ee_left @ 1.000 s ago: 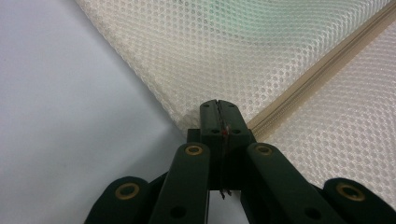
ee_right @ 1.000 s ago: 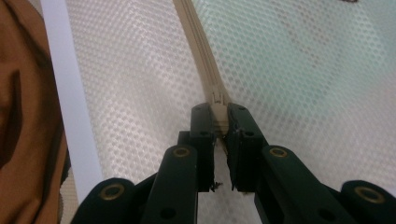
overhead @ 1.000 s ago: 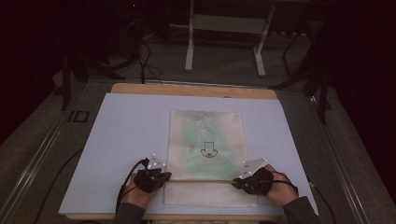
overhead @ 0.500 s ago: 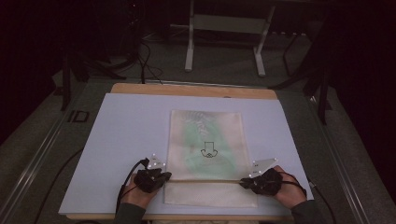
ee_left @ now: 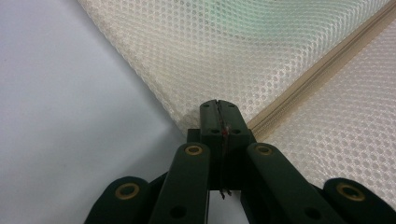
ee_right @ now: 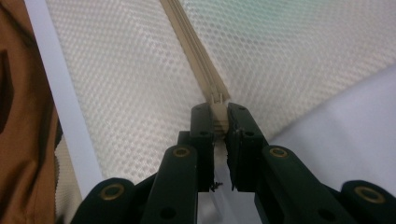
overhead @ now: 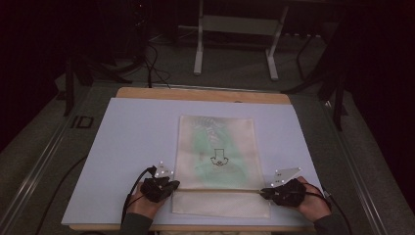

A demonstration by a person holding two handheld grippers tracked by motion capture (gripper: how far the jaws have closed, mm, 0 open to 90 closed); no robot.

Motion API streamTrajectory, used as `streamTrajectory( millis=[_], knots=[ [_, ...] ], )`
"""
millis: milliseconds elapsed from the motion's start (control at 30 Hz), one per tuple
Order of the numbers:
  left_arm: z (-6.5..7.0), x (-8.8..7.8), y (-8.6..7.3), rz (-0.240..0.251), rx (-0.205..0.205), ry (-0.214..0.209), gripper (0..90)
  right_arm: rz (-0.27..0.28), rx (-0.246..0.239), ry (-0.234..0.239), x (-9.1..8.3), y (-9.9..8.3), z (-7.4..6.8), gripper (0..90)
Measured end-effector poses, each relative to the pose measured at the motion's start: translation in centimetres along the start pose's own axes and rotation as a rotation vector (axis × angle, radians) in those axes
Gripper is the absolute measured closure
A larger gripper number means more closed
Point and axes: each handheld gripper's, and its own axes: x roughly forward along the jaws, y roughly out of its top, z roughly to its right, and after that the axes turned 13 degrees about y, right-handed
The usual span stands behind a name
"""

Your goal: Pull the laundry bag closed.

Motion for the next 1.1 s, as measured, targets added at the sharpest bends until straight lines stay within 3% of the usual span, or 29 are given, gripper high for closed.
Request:
streamTrajectory(
  millis=[533,900,1100],
  knots=[
    [-0.1,0.0,-0.1,0.008,-0.011,-0.011,89.4,0.014,0.022,-0.019,0.2,0.0,0.5,82.0],
    [-0.5,-0.3,-0.3,0.037,-0.006,-0.019,87.2,0.137,0.047,-0.001,-1.0,-0.1,0.4,63.9],
    [-1.6,-0.9,-0.6,0.051,-0.039,0.026,87.2,0.197,0.081,-0.025,-1.3,-0.3,0.8,56.9]
  ],
)
